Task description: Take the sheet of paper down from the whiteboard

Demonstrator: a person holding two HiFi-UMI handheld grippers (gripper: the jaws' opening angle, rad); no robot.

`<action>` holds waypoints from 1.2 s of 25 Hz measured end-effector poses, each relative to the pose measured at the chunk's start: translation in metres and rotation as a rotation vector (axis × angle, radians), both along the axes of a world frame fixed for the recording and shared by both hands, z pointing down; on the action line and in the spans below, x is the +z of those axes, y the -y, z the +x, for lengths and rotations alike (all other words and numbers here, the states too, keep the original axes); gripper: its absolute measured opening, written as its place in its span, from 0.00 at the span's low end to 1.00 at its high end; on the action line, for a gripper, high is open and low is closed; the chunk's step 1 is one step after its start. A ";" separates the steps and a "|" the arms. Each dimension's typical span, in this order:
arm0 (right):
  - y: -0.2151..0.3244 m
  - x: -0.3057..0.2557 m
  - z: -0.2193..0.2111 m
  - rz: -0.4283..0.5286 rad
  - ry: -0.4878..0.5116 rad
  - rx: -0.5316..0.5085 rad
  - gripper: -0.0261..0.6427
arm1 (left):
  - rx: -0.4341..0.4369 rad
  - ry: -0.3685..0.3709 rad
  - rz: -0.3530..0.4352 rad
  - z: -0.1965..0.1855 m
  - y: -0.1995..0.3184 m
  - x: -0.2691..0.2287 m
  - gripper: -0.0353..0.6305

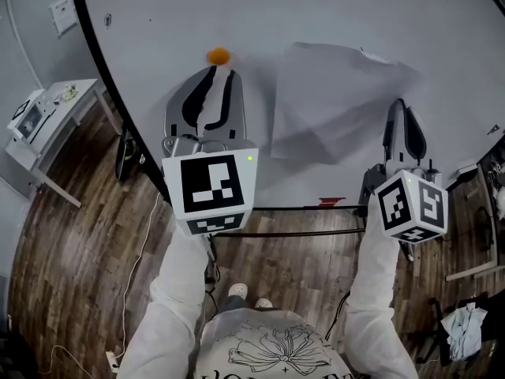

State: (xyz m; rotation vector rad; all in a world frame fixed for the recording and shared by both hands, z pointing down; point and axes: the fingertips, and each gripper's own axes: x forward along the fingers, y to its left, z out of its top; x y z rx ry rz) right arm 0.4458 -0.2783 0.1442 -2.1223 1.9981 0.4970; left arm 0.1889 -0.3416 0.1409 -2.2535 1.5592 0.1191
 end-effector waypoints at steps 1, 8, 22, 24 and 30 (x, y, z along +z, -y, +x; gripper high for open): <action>-0.002 0.002 0.004 -0.001 0.001 0.008 0.04 | 0.004 -0.003 -0.003 0.002 -0.003 0.003 0.14; -0.026 0.018 0.022 -0.019 0.013 0.073 0.04 | 0.039 -0.018 -0.037 0.013 -0.015 0.029 0.07; -0.038 0.052 0.026 -0.060 0.067 0.084 0.04 | 0.072 -0.062 -0.113 0.018 -0.023 0.061 0.06; -0.039 0.052 0.026 -0.061 0.066 0.083 0.04 | 0.072 -0.065 -0.121 0.017 -0.023 0.064 0.06; -0.040 0.052 0.024 -0.062 0.053 0.081 0.04 | 0.064 -0.066 -0.125 0.015 -0.024 0.065 0.06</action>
